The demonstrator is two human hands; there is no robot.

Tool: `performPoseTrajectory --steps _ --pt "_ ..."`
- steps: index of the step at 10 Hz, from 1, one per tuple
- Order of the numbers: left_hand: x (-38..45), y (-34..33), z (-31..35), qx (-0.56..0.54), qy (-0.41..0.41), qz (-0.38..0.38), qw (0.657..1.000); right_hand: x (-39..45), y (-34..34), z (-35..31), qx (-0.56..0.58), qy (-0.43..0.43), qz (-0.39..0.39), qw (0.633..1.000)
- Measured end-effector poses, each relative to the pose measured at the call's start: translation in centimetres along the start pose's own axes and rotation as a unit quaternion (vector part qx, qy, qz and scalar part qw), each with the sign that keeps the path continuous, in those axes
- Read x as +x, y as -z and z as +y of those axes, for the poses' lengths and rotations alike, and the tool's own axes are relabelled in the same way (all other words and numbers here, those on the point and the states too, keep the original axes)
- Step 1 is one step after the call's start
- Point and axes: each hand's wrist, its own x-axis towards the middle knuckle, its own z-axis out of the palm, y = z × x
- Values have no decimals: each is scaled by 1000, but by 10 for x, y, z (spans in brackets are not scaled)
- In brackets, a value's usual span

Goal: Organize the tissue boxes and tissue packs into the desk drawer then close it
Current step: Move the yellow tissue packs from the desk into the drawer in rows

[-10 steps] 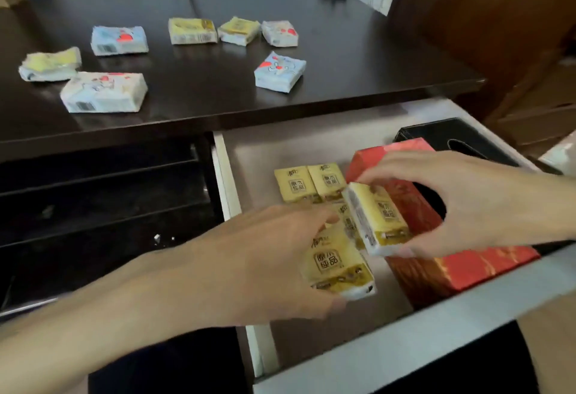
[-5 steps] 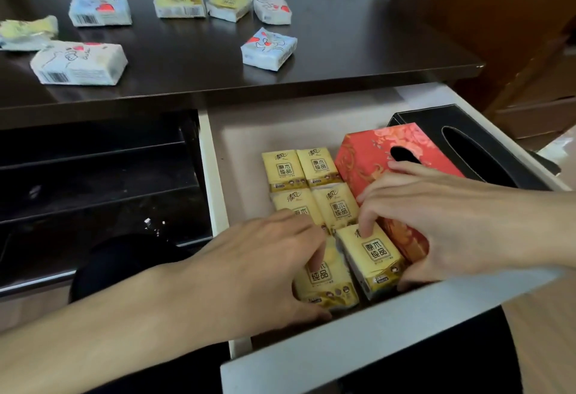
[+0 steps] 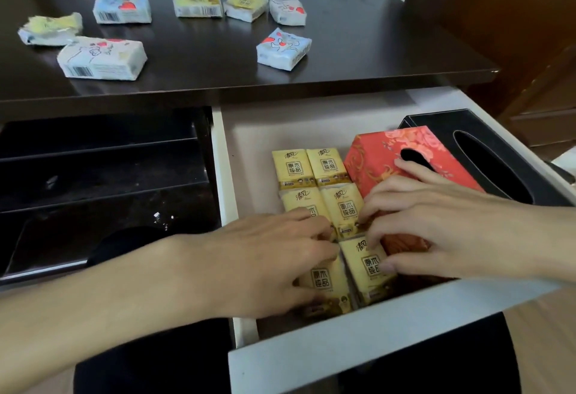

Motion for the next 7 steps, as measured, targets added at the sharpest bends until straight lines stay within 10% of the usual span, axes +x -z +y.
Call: performPoseTrajectory --steps 4,7 --pt "28 9 -20 80 -41 6 996 44 -3 5 -187 -48 -86 977" --pt "21 18 -19 64 -25 13 998 43 -2 13 -115 -40 -40 992"
